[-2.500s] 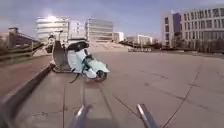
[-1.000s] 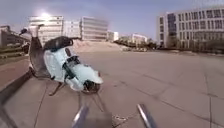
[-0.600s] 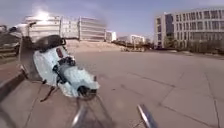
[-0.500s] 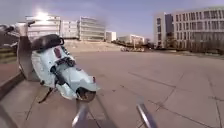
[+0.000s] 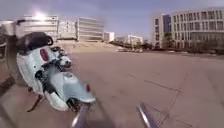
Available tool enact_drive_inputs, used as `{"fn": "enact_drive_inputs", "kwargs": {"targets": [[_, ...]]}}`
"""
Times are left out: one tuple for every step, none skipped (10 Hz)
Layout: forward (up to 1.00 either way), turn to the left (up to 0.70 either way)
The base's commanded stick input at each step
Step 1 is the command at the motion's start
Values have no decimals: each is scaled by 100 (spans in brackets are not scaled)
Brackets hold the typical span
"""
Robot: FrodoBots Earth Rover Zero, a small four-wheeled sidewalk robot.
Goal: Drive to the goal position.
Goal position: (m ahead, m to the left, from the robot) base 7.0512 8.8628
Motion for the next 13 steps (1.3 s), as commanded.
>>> {"fn": "enact_drive_inputs", "kwargs": {"targets": [[45,-27],[45,-27],[45,-27],[45,-27],[45,-27],[45,-27],[45,-27],[45,-27],[45,-27],[45,-27],[45,-27],[45,-27],[45,-27]]}}
